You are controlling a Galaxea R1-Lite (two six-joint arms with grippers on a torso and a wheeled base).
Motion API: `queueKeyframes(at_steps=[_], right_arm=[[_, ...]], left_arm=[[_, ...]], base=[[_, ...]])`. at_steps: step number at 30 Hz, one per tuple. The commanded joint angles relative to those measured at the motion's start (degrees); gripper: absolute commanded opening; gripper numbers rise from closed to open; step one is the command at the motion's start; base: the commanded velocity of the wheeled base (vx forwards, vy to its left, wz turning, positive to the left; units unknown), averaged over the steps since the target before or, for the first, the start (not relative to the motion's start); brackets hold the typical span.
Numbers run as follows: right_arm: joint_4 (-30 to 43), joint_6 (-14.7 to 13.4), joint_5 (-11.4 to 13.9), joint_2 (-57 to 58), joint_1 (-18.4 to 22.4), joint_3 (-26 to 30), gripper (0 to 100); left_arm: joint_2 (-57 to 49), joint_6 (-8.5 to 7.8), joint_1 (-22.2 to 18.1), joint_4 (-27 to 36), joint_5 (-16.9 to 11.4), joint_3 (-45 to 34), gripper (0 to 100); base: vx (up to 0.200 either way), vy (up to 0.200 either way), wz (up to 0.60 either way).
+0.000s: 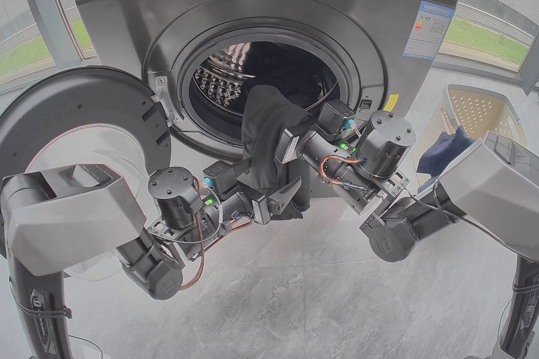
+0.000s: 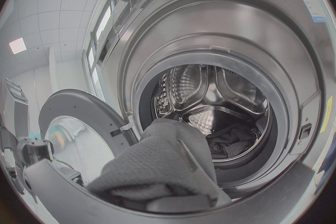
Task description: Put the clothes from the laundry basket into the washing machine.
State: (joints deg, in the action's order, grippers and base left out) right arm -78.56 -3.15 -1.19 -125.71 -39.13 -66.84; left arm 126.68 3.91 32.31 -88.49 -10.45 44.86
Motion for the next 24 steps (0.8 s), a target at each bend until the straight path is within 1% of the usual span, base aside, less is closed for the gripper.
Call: queueKeyframes(at_steps=[1,3,6,7,8,11,12,13,16,18,19,20,21,22,23,24], right_arm=[[-0.1,0.0,-0.7,0.5,-1.4,1.5,0],[-0.3,-0.1,-1.2,0.6,-2.0,2.2,0],[-0.3,-0.1,-1.2,0.9,-2.4,2.9,0],[-0.3,-0.1,-1.2,1.0,-2.4,2.9,0],[-0.1,-0.1,-1.3,1.7,-2.8,3.3,0],[-0.1,-0.3,-1.4,1.9,-2.9,3.3,0],[0.0,-0.5,-1.9,2.4,-3.2,3.4,0],[0.0,-0.5,-1.9,2.5,-3.3,3.4,0],[0.0,-0.7,-2.0,2.8,-3.4,4.4,0],[-0.3,-1.0,-2.1,2.8,-3.2,5.1,0],[-0.3,-1.0,-2.1,2.8,-3.2,5.1,0],[-0.5,-1.6,-2.1,3.5,-2.7,6.1,0],[-0.5,-1.7,-2.1,4.1,-2.4,6.9,0],[-0.5,-1.8,-2.1,4.2,-2.3,7.1,0],[-0.3,-1.9,-2.6,4.9,-1.4,8.6,0],[-0.1,-2.2,-2.9,5.1,-0.6,9.3,0]], left_arm=[[6.6,0.13,0.2,0.2,0.4,6.8,100],[7.7,0.22,-0.1,0.9,1.1,9.0,100],[10.0,0.13,-0.7,1.2,3.9,12.3,100],[10.1,0.13,-0.7,1.2,4.0,12.4,100],[11.1,0.13,-0.9,1.2,4.9,13.5,100],[11.5,0.13,-1.0,1.1,5.1,13.8,100],[11.9,0.13,-0.9,1.0,5.3,13.9,100],[11.9,0.13,-0.9,1.0,5.3,14.0,0],[11.9,0.22,-0.9,1.0,5.8,15.9,0],[11.9,0.31,-1.2,0.7,7.7,17.6,0],[11.9,0.31,-1.2,0.7,7.7,17.6,0],[11.7,0.66,-1.8,0.5,8.5,18.5,0],[11.4,1.18,-2.2,0.4,8.7,18.7,0],[11.2,1.36,-2.2,0.4,8.7,18.8,0],[10.6,2.24,-2.7,0.3,8.7,18.7,0],[10.1,2.59,-2.9,0.2,8.8,18.5,0]], base=[[0.0,0.0,0.0],[0.0,0.0,0.0],[0.0,0.0,0.0],[0.0,0.0,0.0],[0.0,0.0,0.0],[0.0,0.0,0.0],[0.0,0.0,0.0],[0.0,0.0,0.0],[0.0,0.0,0.0],[0.0,0.0,0.0],[0.0,0.0,0.0],[0.0,0.0,0.0],[0.0,0.0,0.0],[0.0,0.0,0.0],[0.0,0.0,0.0],[0.0,0.0,0.0]])
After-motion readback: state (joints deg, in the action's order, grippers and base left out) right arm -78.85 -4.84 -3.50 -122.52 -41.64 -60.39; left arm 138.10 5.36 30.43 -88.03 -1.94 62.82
